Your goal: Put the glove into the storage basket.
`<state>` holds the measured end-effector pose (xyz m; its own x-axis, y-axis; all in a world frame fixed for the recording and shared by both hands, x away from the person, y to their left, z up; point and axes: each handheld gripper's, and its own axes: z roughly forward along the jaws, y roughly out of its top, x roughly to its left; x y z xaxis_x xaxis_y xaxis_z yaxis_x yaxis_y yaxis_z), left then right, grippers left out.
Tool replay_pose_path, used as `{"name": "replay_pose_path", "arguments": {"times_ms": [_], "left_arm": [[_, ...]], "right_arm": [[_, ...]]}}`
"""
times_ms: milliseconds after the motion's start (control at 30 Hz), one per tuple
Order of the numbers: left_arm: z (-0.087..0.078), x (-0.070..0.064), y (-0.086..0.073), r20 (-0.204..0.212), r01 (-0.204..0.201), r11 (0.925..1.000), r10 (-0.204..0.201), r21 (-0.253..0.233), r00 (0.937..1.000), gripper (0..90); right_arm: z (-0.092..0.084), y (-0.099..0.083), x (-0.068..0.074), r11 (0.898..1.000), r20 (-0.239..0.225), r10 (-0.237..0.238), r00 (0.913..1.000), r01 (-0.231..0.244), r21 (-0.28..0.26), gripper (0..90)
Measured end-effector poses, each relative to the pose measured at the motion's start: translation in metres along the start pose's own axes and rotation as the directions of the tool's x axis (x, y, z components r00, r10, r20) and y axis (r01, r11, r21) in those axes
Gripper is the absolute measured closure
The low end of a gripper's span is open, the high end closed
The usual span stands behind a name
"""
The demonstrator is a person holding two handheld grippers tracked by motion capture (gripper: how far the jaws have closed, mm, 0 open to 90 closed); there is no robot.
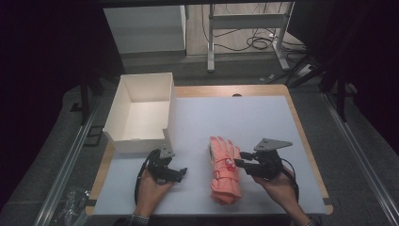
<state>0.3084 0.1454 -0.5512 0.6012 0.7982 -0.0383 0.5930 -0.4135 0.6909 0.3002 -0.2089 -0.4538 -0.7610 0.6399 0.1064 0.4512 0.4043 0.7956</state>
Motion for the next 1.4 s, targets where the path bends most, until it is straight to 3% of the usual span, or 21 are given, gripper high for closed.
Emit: {"name": "replay_pose_path", "arguments": {"times_ms": [167,267,400,667,1000,1333,1400], "left_arm": [[0.000,0.000,0.000,0.000,-0.002,1.0000,0.002,0.002,1.0000,0.8],[0.000,0.000,0.000,0.001,-0.002,1.0000,0.002,0.002,1.0000,0.8],[0.000,0.000,0.000,0.001,-0.001,1.0000,0.001,0.003,1.0000,0.8],[0.000,0.000,0.000,0.001,-0.002,1.0000,0.002,0.002,1.0000,0.8],[0.000,0.000,0.000,0.001,-0.002,1.0000,0.002,0.003,1.0000,0.8],[0.000,0.000,0.000,0.001,-0.002,1.0000,0.002,0.002,1.0000,0.8],[0.000,0.000,0.000,0.001,-0.002,1.0000,0.002,0.001,1.0000,0.8]], "right_arm": [[0.001,-0.025,-0.022,0.999,0.012,0.032,0.9994,-0.032,0.018,59.5],[0.005,-0.050,-0.032,0.997,0.006,0.066,0.9978,-0.066,0.030,60.9],[0.005,-0.064,-0.033,0.997,-0.005,0.068,0.9977,-0.068,0.034,62.4],[0.005,-0.081,-0.020,0.998,-0.047,0.030,0.9984,-0.028,0.060,66.0],[0.005,-0.088,-0.001,0.997,-0.098,-0.010,0.9952,0.018,0.078,66.1],[-0.003,-0.097,0.017,0.991,-0.128,-0.066,0.9896,0.080,0.107,51.0],[-0.002,-0.096,0.018,0.991,-0.155,-0.062,0.9860,0.080,0.109,50.1]]}}
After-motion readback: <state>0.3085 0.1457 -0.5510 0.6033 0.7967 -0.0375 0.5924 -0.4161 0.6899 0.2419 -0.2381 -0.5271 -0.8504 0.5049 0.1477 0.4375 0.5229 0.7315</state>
